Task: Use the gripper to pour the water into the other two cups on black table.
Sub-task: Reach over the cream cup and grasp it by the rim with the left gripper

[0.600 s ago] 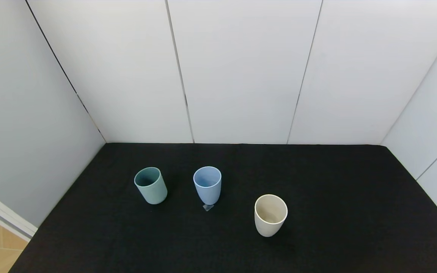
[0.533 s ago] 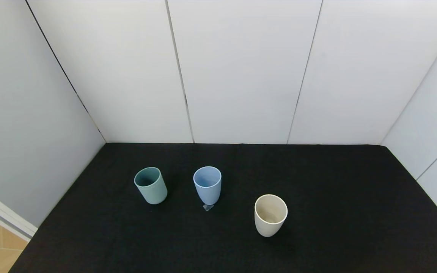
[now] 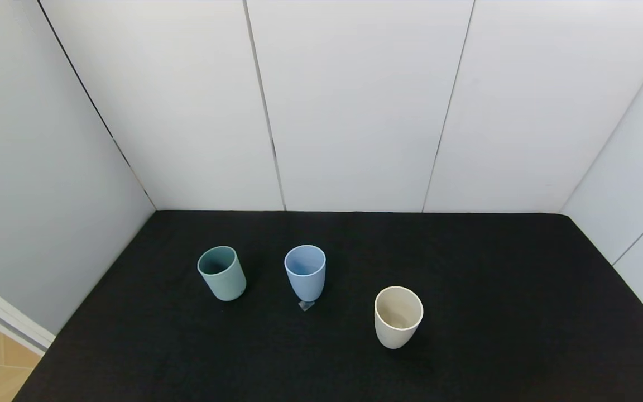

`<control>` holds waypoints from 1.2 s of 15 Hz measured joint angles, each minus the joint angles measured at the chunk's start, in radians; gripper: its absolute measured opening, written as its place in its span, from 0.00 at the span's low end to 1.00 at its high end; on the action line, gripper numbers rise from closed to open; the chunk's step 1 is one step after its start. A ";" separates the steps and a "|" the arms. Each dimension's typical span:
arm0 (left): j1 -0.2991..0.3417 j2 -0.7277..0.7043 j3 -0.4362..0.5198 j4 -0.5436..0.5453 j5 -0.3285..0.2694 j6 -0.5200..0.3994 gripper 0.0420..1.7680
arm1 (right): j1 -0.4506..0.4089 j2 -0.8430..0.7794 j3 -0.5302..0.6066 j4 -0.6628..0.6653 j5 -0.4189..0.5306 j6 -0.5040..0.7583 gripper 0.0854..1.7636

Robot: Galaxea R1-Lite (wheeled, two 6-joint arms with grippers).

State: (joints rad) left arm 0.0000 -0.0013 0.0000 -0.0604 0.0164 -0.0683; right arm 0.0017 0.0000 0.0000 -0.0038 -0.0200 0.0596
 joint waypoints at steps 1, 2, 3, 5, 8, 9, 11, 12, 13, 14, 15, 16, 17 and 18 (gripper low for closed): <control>0.000 0.000 0.000 0.000 0.000 0.000 0.97 | 0.000 0.000 0.000 0.000 0.000 0.000 0.97; 0.000 0.000 0.000 0.000 0.000 0.001 0.97 | 0.000 0.000 0.000 0.000 0.000 0.000 0.97; 0.000 0.000 0.000 0.000 0.000 0.004 0.97 | 0.000 0.000 0.000 0.000 0.000 0.000 0.97; 0.000 0.000 0.000 0.001 -0.001 0.015 0.97 | 0.000 0.000 0.000 0.000 0.000 0.000 0.97; 0.000 0.000 0.000 0.001 -0.005 0.025 0.97 | 0.000 0.000 0.000 0.000 -0.001 0.000 0.97; 0.000 0.000 -0.001 0.007 -0.016 0.017 0.97 | 0.000 0.000 0.000 0.000 0.000 0.000 0.97; 0.000 0.008 -0.055 0.028 -0.043 -0.014 0.97 | 0.000 0.000 0.000 0.000 0.000 0.000 0.97; 0.000 0.025 -0.095 0.038 -0.057 -0.023 0.97 | 0.000 0.000 0.000 0.000 0.000 0.000 0.97; 0.000 0.052 -0.137 0.045 -0.079 -0.029 0.97 | 0.000 0.000 0.000 0.000 0.000 0.000 0.97; 0.000 0.082 -0.175 0.047 -0.110 -0.033 0.97 | 0.000 0.000 0.000 0.000 0.000 0.000 0.97; -0.001 0.113 -0.206 0.050 -0.140 -0.034 0.97 | 0.000 0.000 0.000 0.000 0.000 0.000 0.97; -0.002 0.147 -0.232 0.050 -0.165 -0.035 0.97 | 0.000 0.000 0.000 0.000 0.000 0.000 0.97; -0.003 0.191 -0.256 0.051 -0.189 -0.035 0.97 | 0.000 0.000 0.000 0.000 0.000 0.000 0.97; -0.004 0.236 -0.278 0.050 -0.208 -0.034 0.97 | 0.000 0.000 0.000 0.000 0.000 0.000 0.97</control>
State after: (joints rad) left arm -0.0036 0.2351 -0.2781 -0.0100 -0.1913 -0.1028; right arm 0.0013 0.0000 0.0000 -0.0038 -0.0200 0.0596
